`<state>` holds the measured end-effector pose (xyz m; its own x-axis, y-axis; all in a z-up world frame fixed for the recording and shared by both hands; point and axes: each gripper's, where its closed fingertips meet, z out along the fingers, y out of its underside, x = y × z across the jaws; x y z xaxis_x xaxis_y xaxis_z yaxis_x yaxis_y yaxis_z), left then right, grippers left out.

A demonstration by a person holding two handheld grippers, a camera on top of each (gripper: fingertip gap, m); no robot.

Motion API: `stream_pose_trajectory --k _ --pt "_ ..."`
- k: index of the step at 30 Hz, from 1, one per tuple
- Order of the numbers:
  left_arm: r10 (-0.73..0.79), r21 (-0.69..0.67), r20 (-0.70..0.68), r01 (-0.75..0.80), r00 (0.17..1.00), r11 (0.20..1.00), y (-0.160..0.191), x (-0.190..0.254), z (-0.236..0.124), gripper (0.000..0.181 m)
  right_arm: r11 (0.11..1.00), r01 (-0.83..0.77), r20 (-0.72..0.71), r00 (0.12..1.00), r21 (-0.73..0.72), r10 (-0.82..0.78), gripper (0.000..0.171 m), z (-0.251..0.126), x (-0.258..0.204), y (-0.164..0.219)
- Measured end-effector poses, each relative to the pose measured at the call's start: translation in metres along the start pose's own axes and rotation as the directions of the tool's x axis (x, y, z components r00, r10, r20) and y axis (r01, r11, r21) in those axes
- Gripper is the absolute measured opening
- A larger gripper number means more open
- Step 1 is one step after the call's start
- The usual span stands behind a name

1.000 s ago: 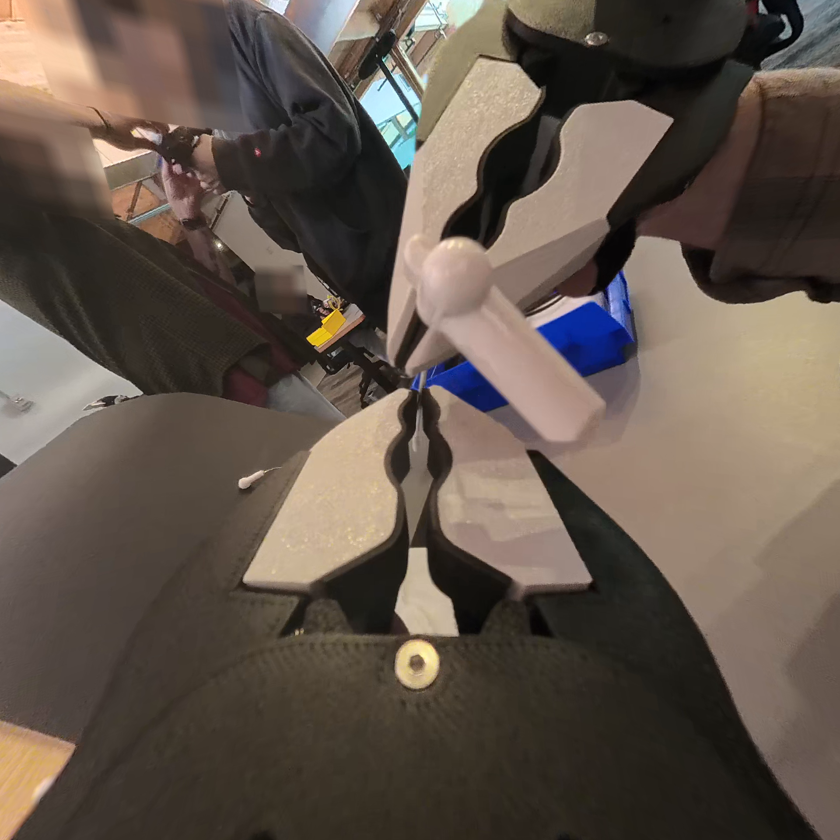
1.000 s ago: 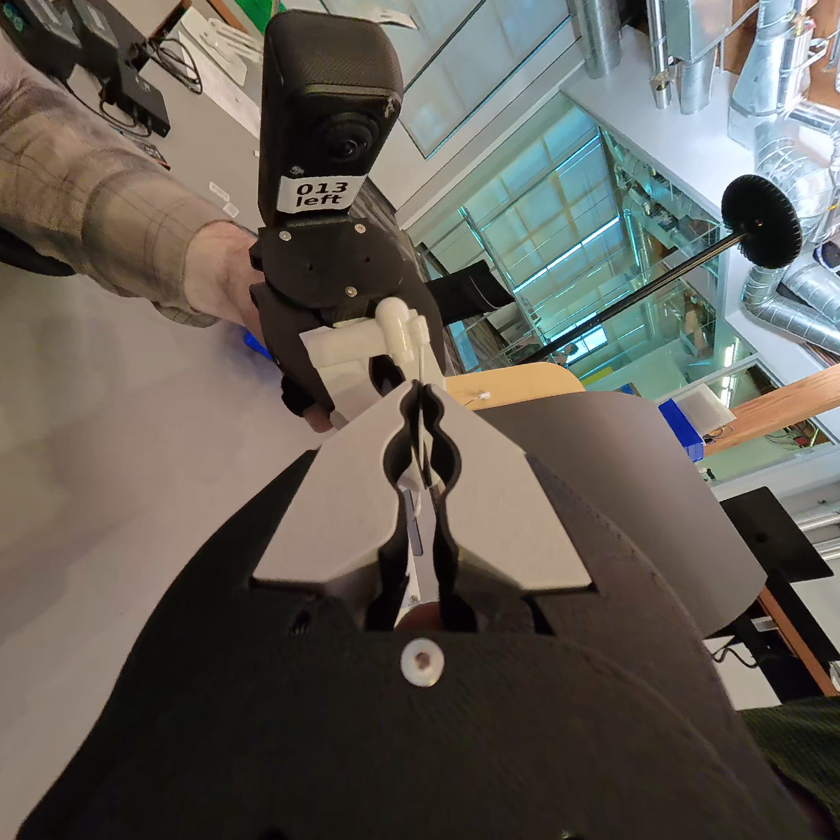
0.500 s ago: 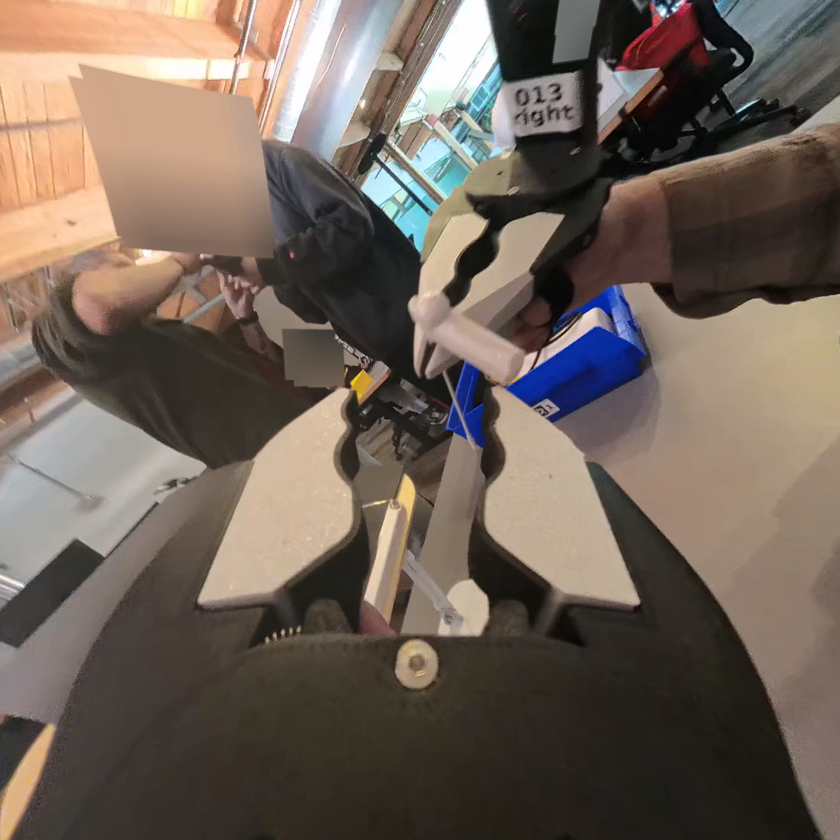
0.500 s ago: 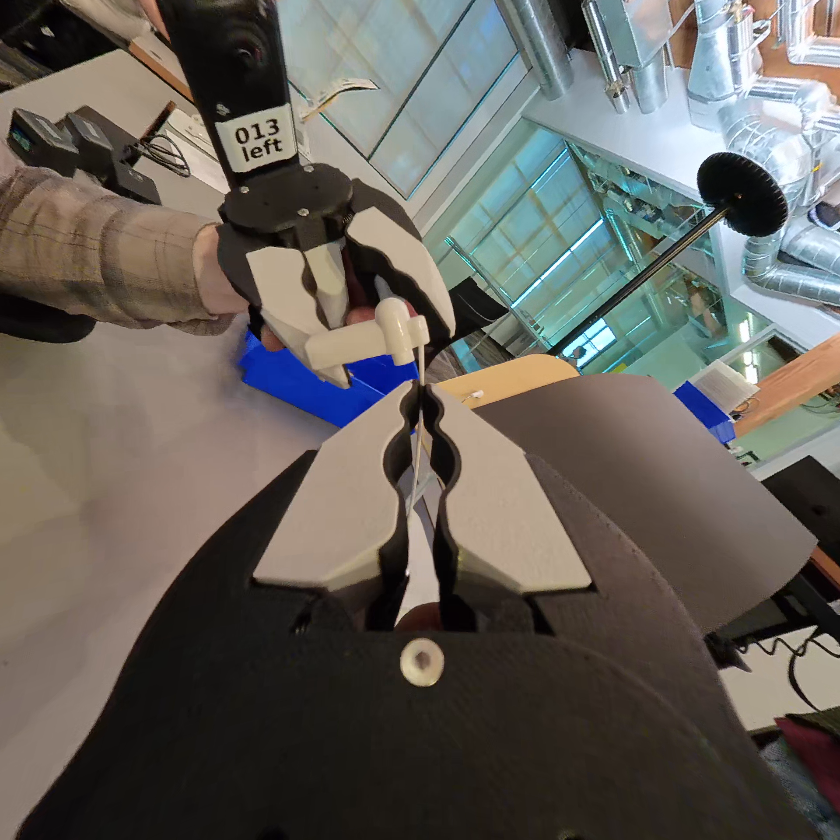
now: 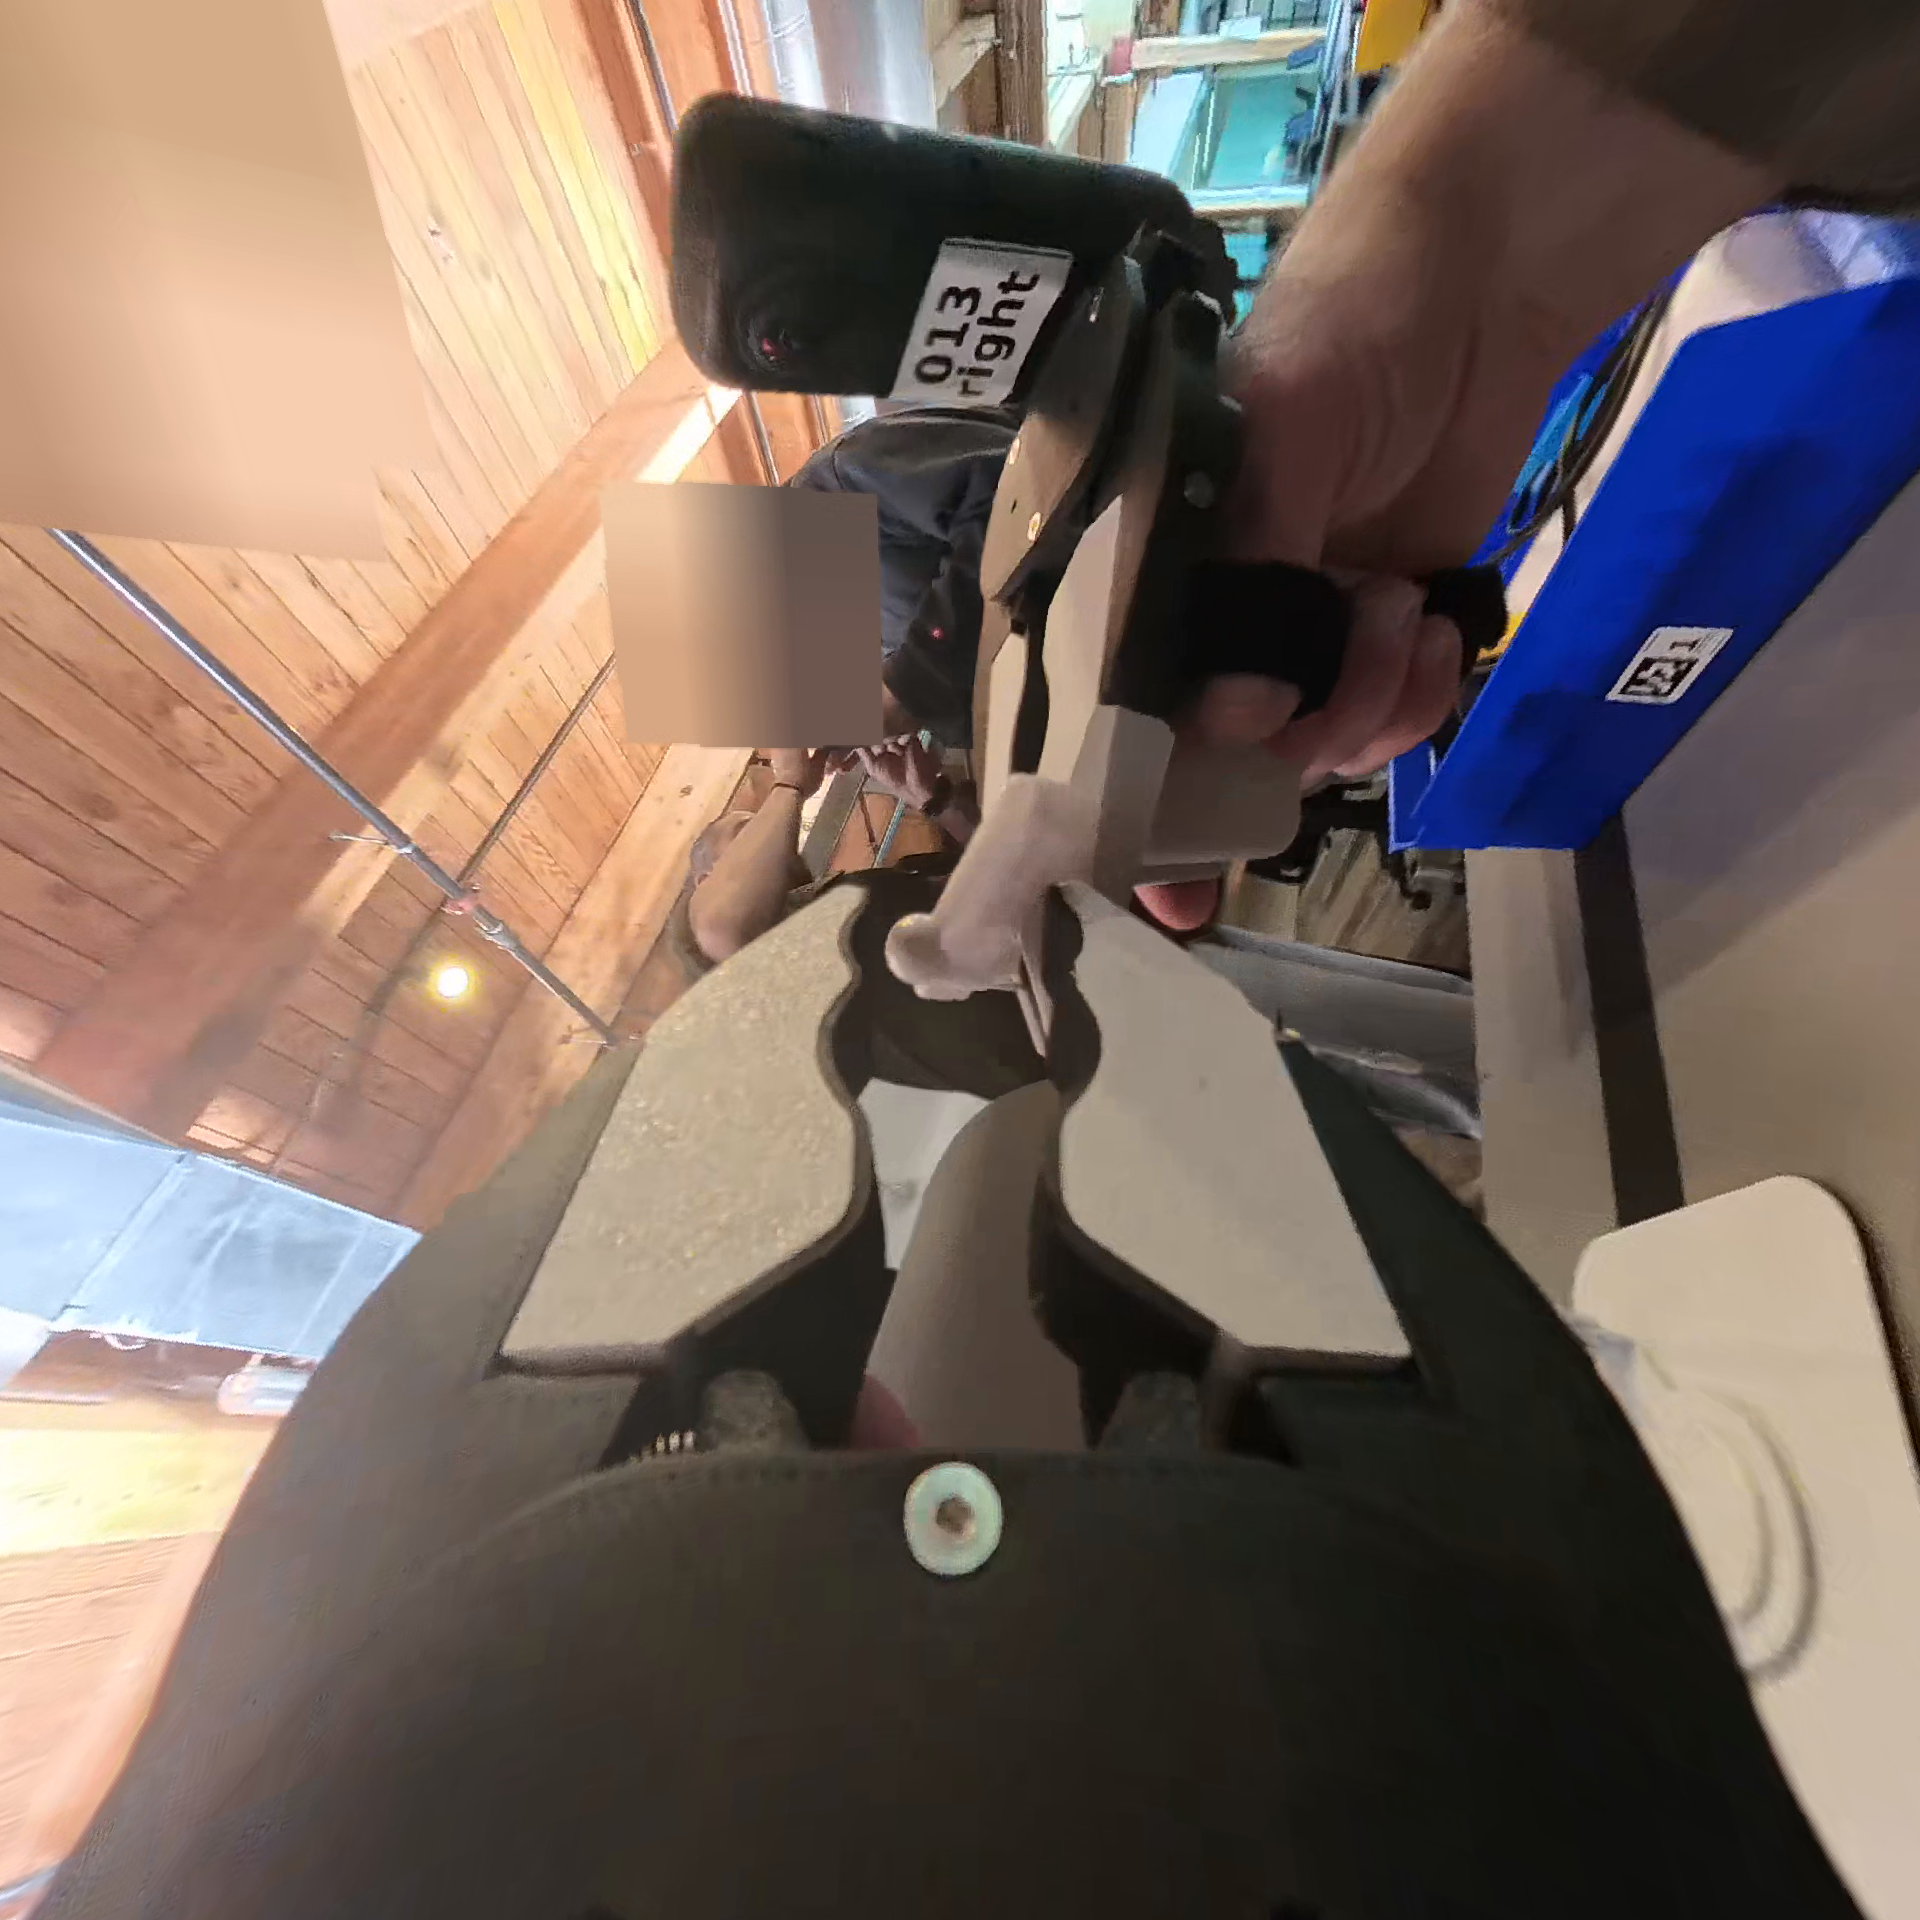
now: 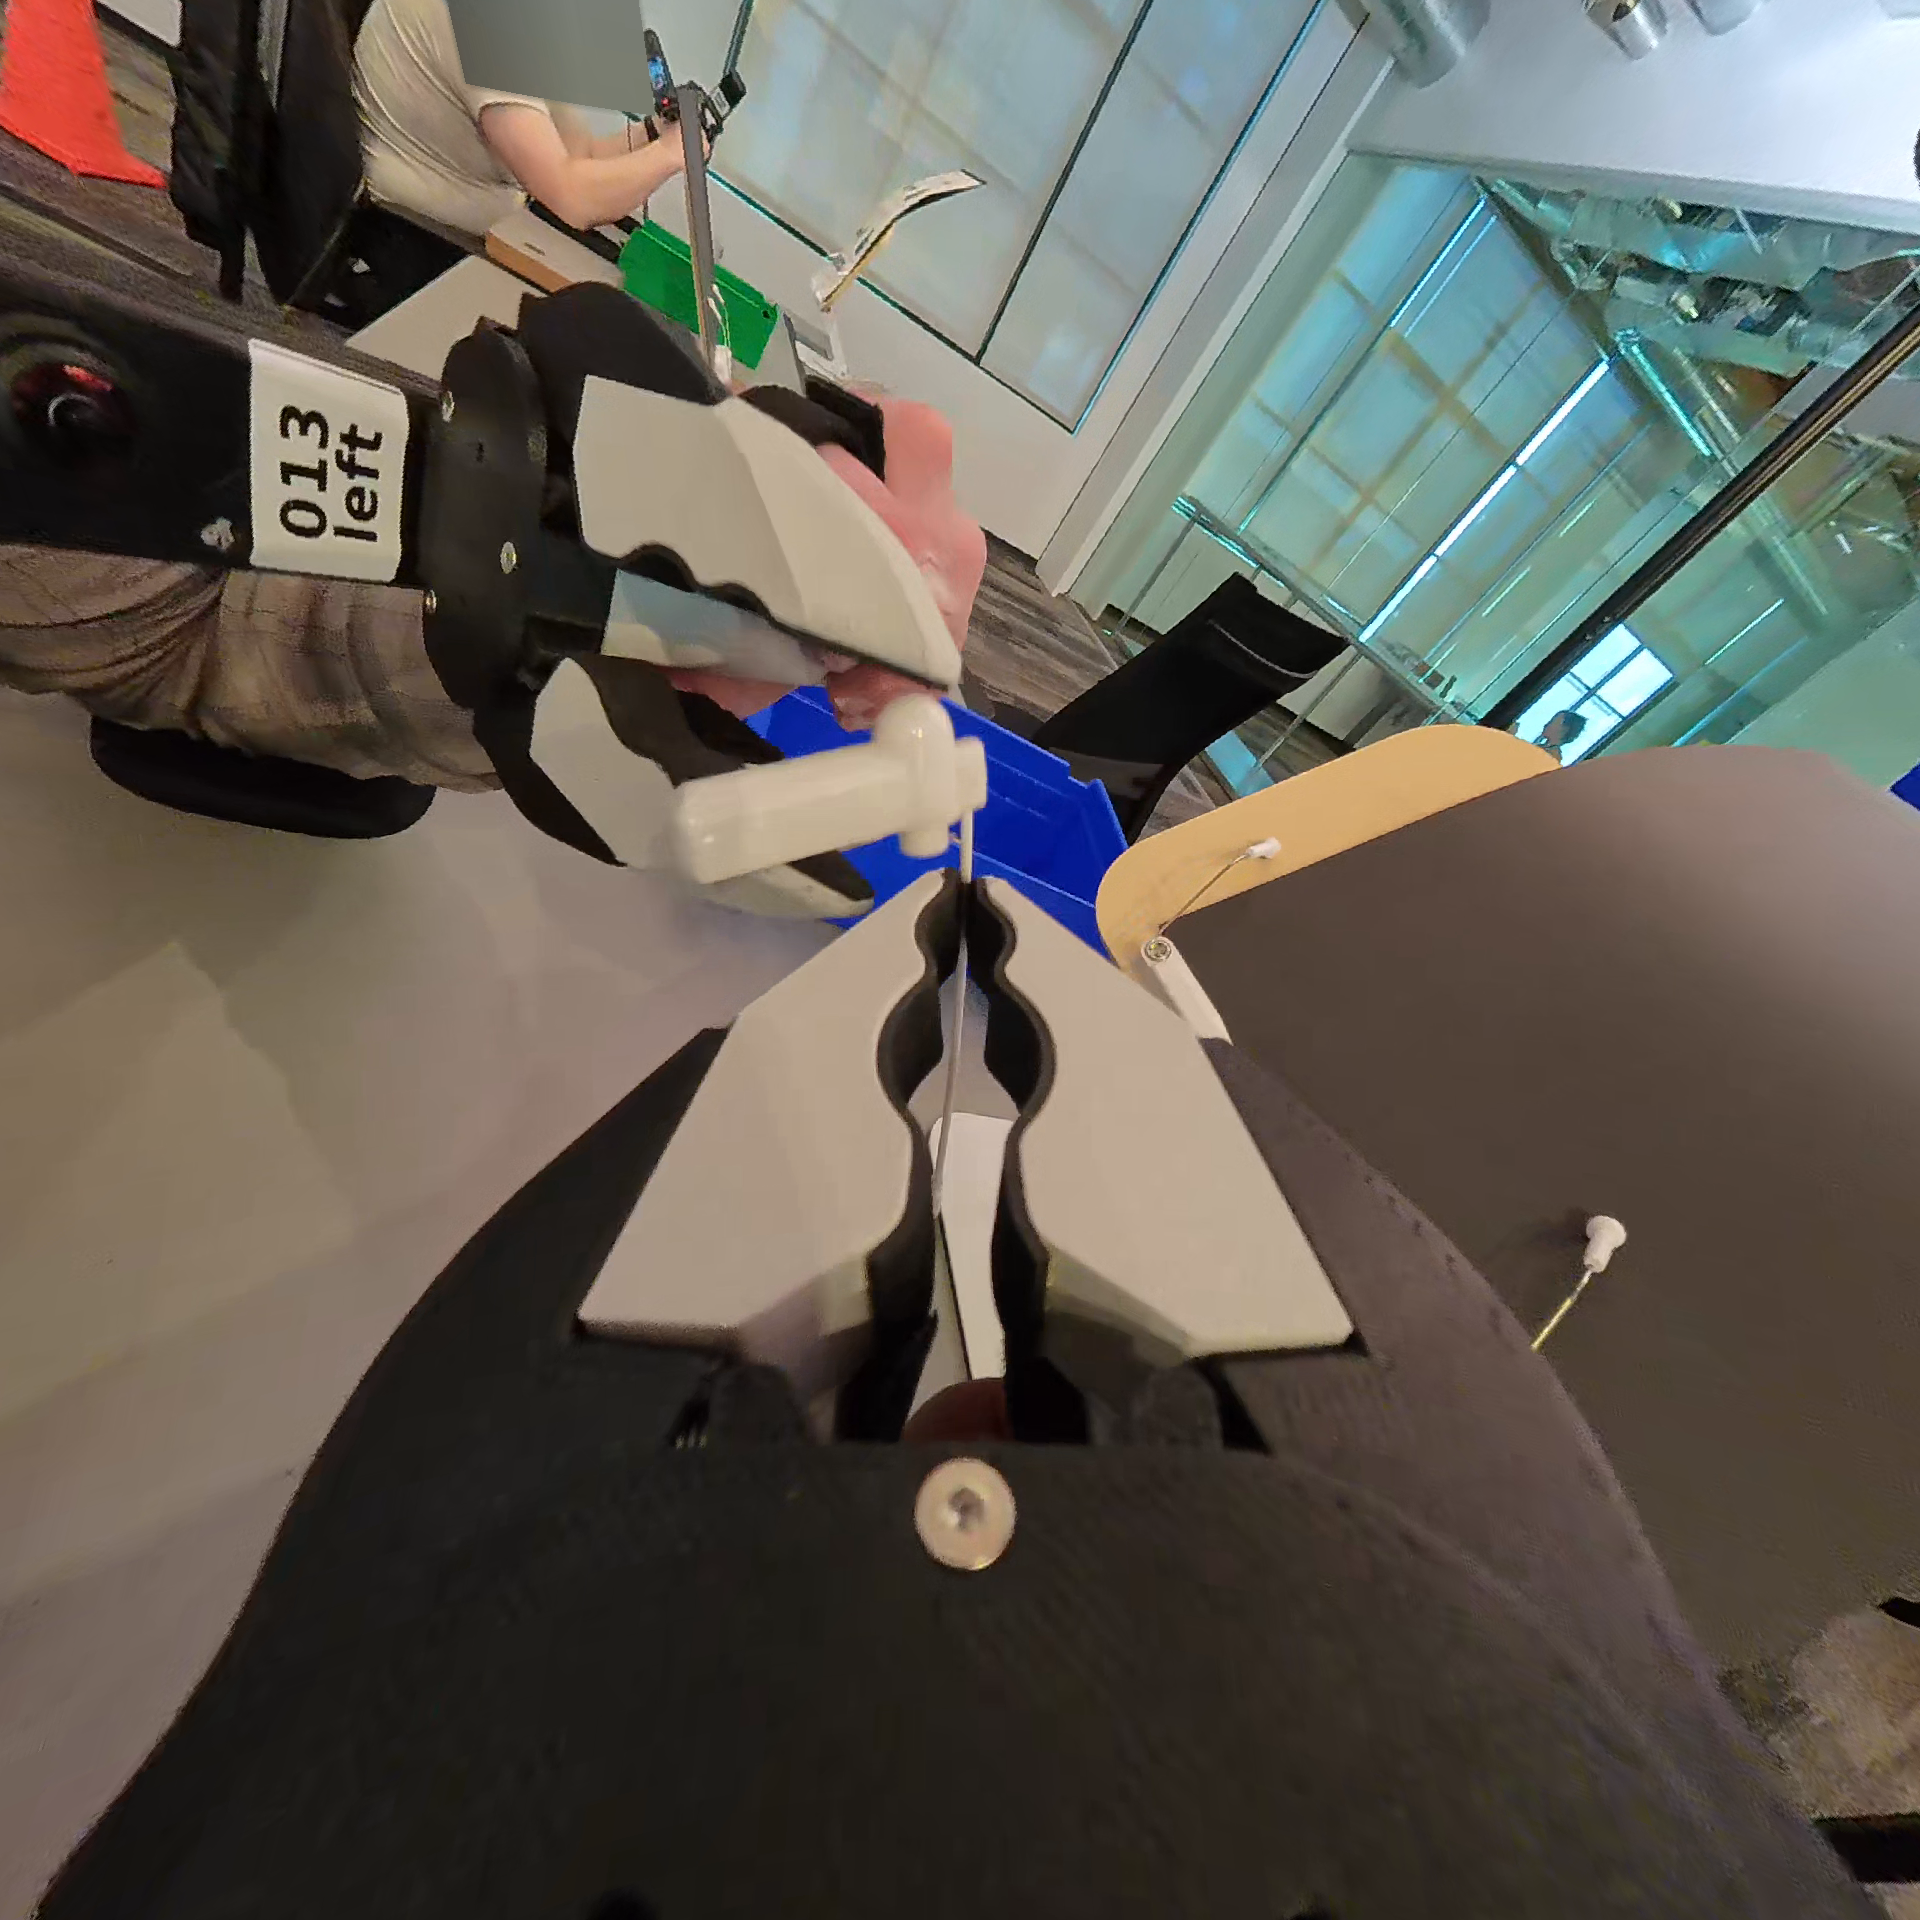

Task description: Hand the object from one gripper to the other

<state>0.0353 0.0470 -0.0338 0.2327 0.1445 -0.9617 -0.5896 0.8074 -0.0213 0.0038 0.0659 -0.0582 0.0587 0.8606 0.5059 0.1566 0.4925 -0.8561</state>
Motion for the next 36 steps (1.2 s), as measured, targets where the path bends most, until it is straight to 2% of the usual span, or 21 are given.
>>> stream_pose_trajectory --k 3,7,10,13,16,20,23,27,31,34,36 --pt "0.055 -0.003 0.024 -0.055 0.998 0.998 -0.001 0.001 0.000 0.015 1.000 -0.013 0.004 1.000 -0.005 0.013 0.000 0.003 -0.001 0.002" --pt "0.103 -0.020 0.039 -0.102 0.994 0.995 0.001 0.003 0.002 0.014 0.999 -0.031 0.011 0.999 -0.011 0.031 0.000 0.006 -0.002 0.005" --pt "0.084 -0.029 0.044 -0.083 0.995 0.996 0.002 0.001 0.002 0.014 0.999 -0.038 0.003 0.999 -0.011 0.038 0.000 0.008 0.000 0.005" --pt "0.003 -0.030 0.051 -0.001 0.999 1.000 0.005 -0.005 0.001 0.014 0.999 -0.046 -0.009 0.999 -0.001 0.046 0.000 0.008 0.002 0.004" --pt "-0.092 -0.040 0.040 0.093 0.995 0.995 0.010 -0.010 0.001 0.014 0.999 -0.038 -0.009 0.999 0.005 0.038 0.015 0.006 0.003 0.003" --pt "-0.332 -0.041 -0.017 0.331 0.943 0.943 0.019 -0.014 0.001 0.014 1.000 0.017 -0.025 1.000 -0.010 -0.017 0.024 -0.001 0.004 0.002" --pt "-0.565 -0.037 -0.076 0.564 0.822 0.825 0.028 -0.018 0.000 0.014 0.997 0.074 -0.044 0.996 -0.007 -0.075 0.024 -0.009 0.006 -0.005" --pt "-0.828 -0.041 -0.199 0.839 0.525 0.542 0.035 -0.020 -0.002 0.013 0.993 0.093 -0.090 0.992 0.070 -0.087 0.020 -0.019 0.012 -0.024" --pt "-0.906 -0.079 -0.315 0.944 0.283 0.322 0.034 -0.013 -0.002 0.013 0.988 0.060 -0.099 0.994 0.144 -0.046 0.017 -0.024 0.015 -0.036" --pt "-0.908 -0.124 -0.387 0.966 0.162 0.225 0.027 -0.002 -0.001 0.013 0.984 0.039 -0.109 0.994 0.173 -0.020 0.017 -0.020 0.017 -0.039" --pt "-0.907 -0.148 -0.406 0.970 0.117 0.191 0.025 0.004 0.001 0.013 0.986 0.022 -0.110 0.994 0.168 -0.003 0.018 -0.016 0.018 -0.036"
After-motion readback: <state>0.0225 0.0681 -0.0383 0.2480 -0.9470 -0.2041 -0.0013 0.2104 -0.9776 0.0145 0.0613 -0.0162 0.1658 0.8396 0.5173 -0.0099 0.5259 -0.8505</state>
